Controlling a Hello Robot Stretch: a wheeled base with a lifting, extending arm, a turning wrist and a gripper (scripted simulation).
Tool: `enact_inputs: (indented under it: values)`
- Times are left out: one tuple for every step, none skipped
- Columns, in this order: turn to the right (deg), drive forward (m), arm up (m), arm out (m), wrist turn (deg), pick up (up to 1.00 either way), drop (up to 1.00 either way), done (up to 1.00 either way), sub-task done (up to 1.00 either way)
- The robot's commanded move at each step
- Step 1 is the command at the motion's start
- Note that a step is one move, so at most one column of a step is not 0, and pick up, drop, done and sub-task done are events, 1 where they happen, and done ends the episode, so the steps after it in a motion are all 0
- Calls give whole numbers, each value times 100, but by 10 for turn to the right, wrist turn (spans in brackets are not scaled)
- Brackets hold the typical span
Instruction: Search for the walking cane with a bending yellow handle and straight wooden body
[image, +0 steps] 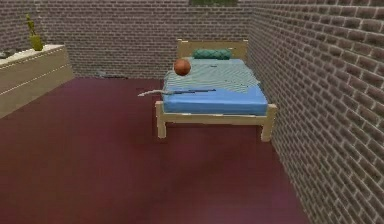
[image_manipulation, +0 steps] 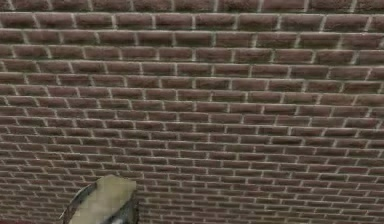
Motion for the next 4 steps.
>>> enact_inputs:
  values:
    - [30, 0, 0, 0, 0, 0, 0, 0, 0]
    - [-450, 0, 0, 0, 0, 0, 0, 0, 0]
    - [-450, 0, 0, 0, 0, 0, 0, 0, 0]
    - [-450, 0, 0, 0, 0, 0, 0, 0, 0]
